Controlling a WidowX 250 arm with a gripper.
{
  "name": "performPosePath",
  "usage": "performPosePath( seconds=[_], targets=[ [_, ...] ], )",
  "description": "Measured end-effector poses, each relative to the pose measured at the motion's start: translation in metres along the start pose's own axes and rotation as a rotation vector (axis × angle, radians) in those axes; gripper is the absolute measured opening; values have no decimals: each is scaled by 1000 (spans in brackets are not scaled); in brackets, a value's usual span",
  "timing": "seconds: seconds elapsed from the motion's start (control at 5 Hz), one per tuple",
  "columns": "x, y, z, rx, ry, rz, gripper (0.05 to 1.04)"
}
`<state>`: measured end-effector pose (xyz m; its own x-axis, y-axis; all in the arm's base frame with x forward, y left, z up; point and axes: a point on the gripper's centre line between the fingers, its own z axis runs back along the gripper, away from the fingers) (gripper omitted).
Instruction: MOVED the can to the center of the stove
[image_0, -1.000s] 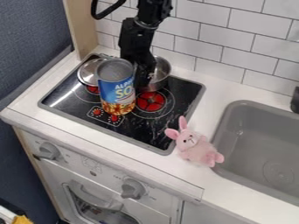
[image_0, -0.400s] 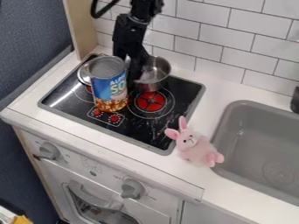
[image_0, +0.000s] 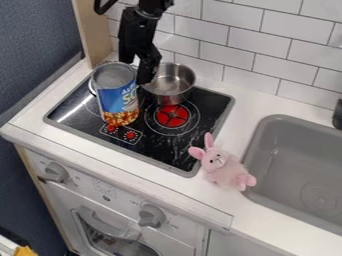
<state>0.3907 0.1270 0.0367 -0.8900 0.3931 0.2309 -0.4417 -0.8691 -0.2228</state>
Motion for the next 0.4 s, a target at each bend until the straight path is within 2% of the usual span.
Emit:
performPosePath(
  seconds=[0.4],
  targets=[
    [-1, 3, 0, 28, 17, -29, 1000]
  ],
)
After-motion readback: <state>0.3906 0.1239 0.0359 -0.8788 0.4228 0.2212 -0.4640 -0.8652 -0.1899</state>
